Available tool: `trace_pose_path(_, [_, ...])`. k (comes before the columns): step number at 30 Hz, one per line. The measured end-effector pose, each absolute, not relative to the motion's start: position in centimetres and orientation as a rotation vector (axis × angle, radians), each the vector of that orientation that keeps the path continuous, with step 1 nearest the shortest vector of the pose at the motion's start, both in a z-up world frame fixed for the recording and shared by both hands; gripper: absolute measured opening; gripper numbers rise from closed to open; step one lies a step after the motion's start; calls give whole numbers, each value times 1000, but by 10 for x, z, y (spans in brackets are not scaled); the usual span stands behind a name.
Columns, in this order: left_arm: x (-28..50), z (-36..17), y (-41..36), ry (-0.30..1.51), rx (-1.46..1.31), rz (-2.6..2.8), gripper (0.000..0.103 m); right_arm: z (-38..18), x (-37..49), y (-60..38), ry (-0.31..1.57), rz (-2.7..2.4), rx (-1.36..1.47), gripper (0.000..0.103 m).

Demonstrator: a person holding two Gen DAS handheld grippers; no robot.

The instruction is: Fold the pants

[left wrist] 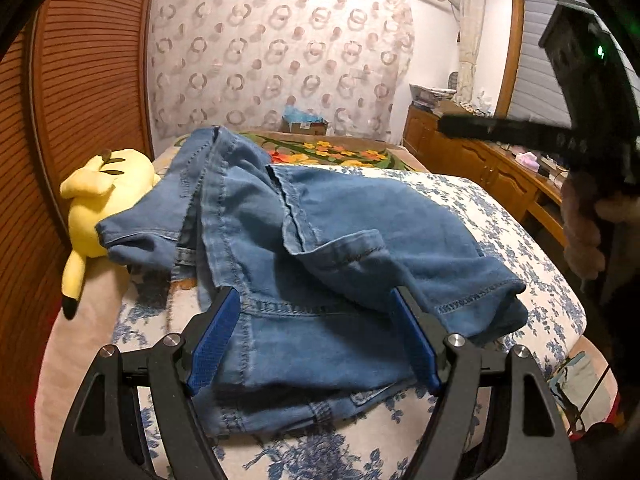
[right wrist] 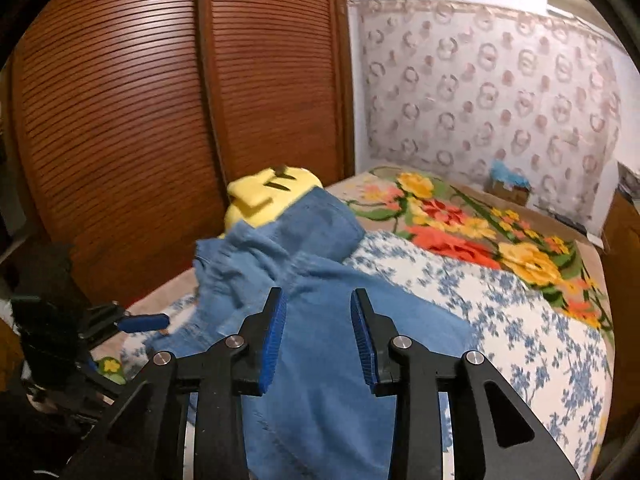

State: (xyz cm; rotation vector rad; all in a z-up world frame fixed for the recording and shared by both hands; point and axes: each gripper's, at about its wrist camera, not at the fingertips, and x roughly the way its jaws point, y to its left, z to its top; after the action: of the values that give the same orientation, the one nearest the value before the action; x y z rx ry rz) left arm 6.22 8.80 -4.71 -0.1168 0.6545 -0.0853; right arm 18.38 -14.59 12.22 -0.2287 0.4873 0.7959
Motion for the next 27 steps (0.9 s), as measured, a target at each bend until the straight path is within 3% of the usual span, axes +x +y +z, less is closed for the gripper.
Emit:
trace_pose_path(7, [84, -43, 82, 657, -134, -105, 78, 95, 193, -152, 525, 689, -247, 36])
trace_pose_path(11, [101, -52, 75, 685, -137, -103, 74, 86, 193, -160, 558, 643, -217, 44])
trace_pose_path(12, [105, -56, 73, 697, -128, -94, 68, 83, 195, -160, 571, 634, -215, 46])
trace_pose_path(15, [109, -63, 70, 722, -118, -95, 30, 75, 199, -159, 606, 618, -202, 47])
trace_pose_path(16, [107, -61, 71, 710, -118, -97, 11, 74, 202, -157, 621, 619, -192, 48])
trace_pose_path(27, [61, -53, 93, 662, -129, -43, 9, 63, 217, -117, 728, 670, -148, 57])
